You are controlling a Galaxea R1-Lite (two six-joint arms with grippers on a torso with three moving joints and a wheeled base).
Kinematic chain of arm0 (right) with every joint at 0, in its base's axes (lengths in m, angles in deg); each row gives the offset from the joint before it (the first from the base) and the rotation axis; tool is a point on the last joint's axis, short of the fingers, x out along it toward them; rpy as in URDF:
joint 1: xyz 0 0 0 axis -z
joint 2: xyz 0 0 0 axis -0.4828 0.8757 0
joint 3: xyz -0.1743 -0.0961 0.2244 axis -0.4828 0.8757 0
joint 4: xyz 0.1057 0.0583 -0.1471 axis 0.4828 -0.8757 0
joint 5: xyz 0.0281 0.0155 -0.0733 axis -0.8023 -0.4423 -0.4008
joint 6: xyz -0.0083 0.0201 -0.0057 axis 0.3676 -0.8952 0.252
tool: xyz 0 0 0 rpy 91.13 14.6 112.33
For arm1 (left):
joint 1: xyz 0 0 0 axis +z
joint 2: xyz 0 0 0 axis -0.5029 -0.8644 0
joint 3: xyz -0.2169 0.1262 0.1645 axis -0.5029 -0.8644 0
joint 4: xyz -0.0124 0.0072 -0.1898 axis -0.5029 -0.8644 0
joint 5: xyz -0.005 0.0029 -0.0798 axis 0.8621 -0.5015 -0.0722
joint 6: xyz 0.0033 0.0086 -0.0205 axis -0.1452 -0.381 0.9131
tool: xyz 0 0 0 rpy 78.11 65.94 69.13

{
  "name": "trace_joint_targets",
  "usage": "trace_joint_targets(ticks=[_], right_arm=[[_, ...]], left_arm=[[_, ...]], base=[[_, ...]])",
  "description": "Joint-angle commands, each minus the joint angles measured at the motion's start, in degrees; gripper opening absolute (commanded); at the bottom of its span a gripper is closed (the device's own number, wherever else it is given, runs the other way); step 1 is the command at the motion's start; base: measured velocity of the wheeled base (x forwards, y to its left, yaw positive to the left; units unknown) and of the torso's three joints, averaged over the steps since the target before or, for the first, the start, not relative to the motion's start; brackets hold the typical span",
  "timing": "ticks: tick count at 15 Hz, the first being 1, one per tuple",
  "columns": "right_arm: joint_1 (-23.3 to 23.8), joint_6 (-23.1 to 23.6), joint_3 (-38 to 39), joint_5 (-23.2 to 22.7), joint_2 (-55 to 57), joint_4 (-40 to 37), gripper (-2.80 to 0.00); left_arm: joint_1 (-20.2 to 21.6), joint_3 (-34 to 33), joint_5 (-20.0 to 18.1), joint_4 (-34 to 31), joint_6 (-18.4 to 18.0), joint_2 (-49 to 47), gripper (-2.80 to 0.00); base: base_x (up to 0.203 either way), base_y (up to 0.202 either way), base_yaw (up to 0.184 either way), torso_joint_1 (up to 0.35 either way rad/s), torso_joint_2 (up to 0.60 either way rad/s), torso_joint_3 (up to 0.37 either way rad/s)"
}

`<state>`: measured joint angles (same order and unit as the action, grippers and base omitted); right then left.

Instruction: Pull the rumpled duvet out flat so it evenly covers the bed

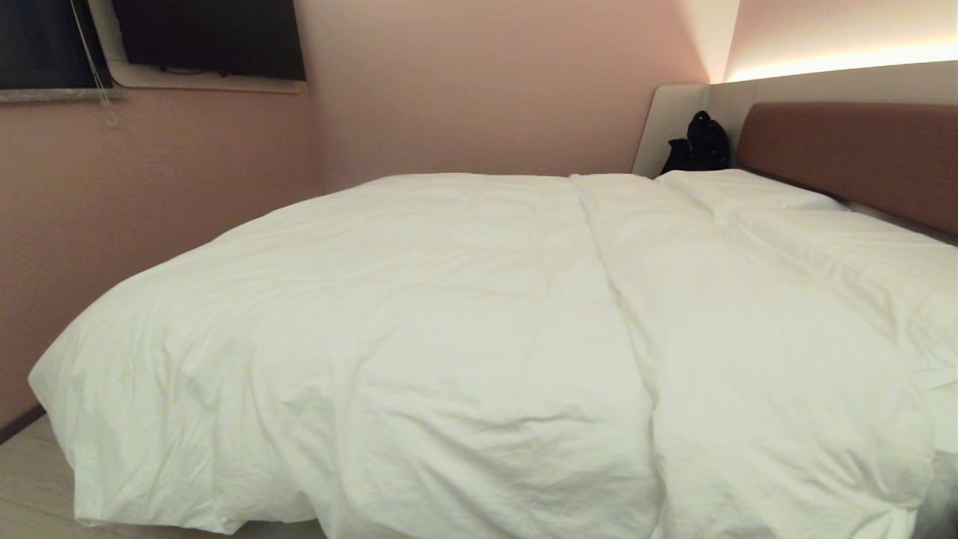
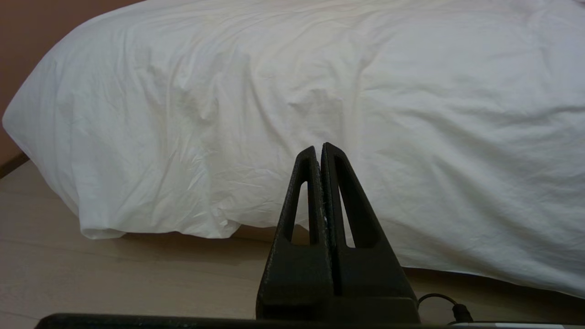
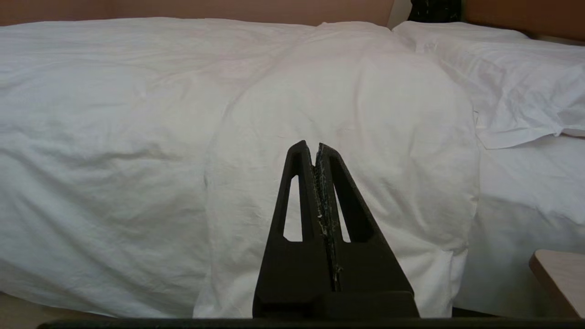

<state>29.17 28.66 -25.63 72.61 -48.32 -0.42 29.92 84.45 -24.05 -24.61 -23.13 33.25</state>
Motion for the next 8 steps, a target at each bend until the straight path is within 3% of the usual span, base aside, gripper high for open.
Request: trace_joint_targets(ticks=[1, 8], right_arm=[[0.0, -2.0, 0.0, 0.1, 0.0, -2.6, -2.8], [0.0, -5.4, 0.0, 2.6, -0.1, -4.8, -2.8]], left_arm=[[0.0, 0.0, 0.0, 0.0, -0.1, 0.0, -2.8], [0.0, 0.0, 0.0, 0.0, -0.1, 0.0, -2.8]], base=[[0.0, 0.0, 0.0, 0.0, 0.0, 0.0], [0.0, 0.0, 0.0, 0.0, 0.0, 0.0]])
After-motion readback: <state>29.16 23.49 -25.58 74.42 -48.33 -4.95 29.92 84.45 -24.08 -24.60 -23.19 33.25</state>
